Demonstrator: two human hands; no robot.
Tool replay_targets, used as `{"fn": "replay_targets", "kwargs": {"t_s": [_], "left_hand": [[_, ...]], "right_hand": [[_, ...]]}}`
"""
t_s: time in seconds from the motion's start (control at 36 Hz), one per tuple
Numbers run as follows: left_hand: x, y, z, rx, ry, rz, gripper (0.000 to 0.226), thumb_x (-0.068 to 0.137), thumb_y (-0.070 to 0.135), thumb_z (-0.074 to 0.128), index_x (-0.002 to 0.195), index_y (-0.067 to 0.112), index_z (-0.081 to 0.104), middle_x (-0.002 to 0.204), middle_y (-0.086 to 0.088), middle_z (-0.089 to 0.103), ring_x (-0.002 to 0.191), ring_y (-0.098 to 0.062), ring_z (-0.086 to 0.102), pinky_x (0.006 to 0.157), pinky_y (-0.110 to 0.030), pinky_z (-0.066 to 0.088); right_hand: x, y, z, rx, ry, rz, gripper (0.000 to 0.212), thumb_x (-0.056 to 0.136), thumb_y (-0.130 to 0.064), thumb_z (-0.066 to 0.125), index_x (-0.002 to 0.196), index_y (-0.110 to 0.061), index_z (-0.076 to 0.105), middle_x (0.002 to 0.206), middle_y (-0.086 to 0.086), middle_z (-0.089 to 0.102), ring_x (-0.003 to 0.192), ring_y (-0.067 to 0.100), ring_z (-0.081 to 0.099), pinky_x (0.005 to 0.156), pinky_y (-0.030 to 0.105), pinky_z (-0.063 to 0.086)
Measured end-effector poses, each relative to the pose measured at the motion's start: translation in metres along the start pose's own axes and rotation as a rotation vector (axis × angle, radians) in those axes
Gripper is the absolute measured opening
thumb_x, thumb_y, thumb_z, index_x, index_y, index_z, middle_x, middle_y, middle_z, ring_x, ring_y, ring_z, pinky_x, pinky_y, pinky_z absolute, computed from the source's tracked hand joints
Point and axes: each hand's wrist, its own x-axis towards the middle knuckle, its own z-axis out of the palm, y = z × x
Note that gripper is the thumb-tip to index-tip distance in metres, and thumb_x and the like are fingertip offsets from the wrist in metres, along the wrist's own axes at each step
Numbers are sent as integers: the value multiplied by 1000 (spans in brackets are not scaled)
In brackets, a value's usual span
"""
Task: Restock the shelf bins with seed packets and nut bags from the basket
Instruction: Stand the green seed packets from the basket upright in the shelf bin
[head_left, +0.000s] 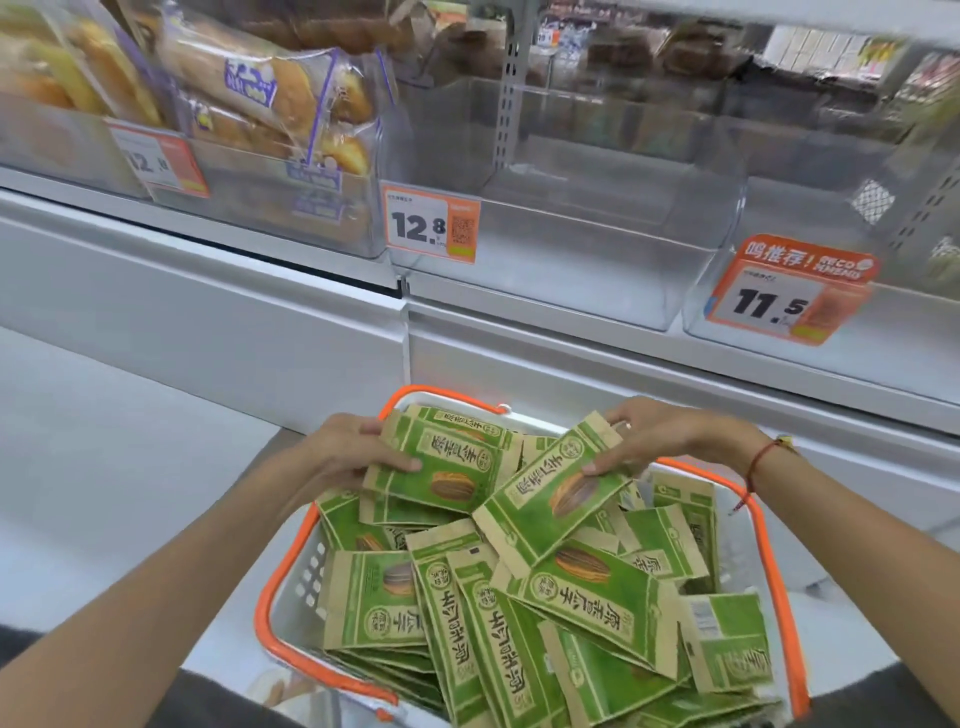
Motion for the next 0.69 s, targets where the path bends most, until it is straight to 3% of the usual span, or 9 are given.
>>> {"fn": "replay_targets", "kwargs": {"t_s": [0.06, 0.11, 0.19, 0.33, 0.42, 0.47, 0.58, 0.64, 0.69], "left_hand": [[-1, 1, 1, -102, -5, 58, 35, 72, 4, 76, 107, 7, 70, 85, -8, 74, 70, -14, 71, 56, -23, 55], [-1, 0, 6, -150, -27, 93, 32, 79, 12, 72, 110, 9, 68, 92, -7, 74, 83, -14, 69, 66, -24, 53], [1, -4, 11, -198, -44, 125, 31, 90, 14, 60, 121, 13, 60, 105, -10, 71, 98, -18, 66, 80, -33, 55], [2, -3, 6, -197, 87, 145, 31, 91, 24, 62, 120, 18, 53, 110, -13, 68, 91, -23, 69, 66, -28, 59], [4, 0, 7, -283, 31, 108, 45, 83, 40, 66, 119, 15, 56, 99, -6, 73, 98, -18, 66, 87, -33, 52], [4, 1, 13, -379, -26, 73, 49, 84, 46, 61, 118, 11, 60, 106, -7, 72, 105, -18, 63, 97, -39, 44], [3, -1, 23, -550, -7, -42, 38, 92, 54, 46, 106, 21, 62, 109, -2, 69, 106, -18, 53, 109, -57, 19], [2, 0, 27, -685, 11, -43, 31, 96, 45, 43, 97, 18, 59, 111, -8, 66, 98, -22, 58, 103, -53, 34], [3, 1, 31, -708, 38, -25, 33, 99, 41, 40, 103, 13, 57, 113, -12, 63, 93, -25, 61, 87, -43, 48]], "right_hand": [[-3, -10, -2, -104, -80, -14, 17, 72, -18, 82, 85, -16, 71, 75, -11, 71, 70, 7, 64, 62, 19, 50], [-6, -15, -2, -183, -142, -16, 23, 67, -13, 84, 78, -18, 65, 66, -12, 68, 64, 5, 61, 58, 17, 47], [-12, -16, -7, -158, -134, -64, 30, 69, -8, 83, 93, -12, 66, 79, -6, 71, 73, 9, 65, 63, 20, 51], [-21, -15, -25, 197, 32, -145, 31, 74, -8, 77, 103, -9, 67, 92, 7, 73, 78, 15, 68, 66, 25, 52], [-12, -16, -7, 523, 111, -140, 40, 71, -3, 76, 107, -16, 63, 94, 8, 73, 76, 15, 71, 63, 21, 53], [-4, -23, 17, 662, 178, -118, 42, 69, 0, 76, 100, -23, 59, 89, 7, 72, 70, 16, 71, 60, 25, 57], [7, -33, 58, 647, 278, -131, 51, 70, -9, 81, 112, -27, 59, 99, 5, 70, 81, 20, 70, 69, 32, 59], [11, -36, 71, 572, 296, -153, 57, 72, -14, 81, 119, -36, 56, 113, -1, 64, 99, 23, 65, 81, 38, 58], [10, -41, 78, 494, 331, -185, 55, 76, -22, 78, 123, -37, 54, 112, -13, 54, 101, 9, 58, 79, 22, 54]]}}
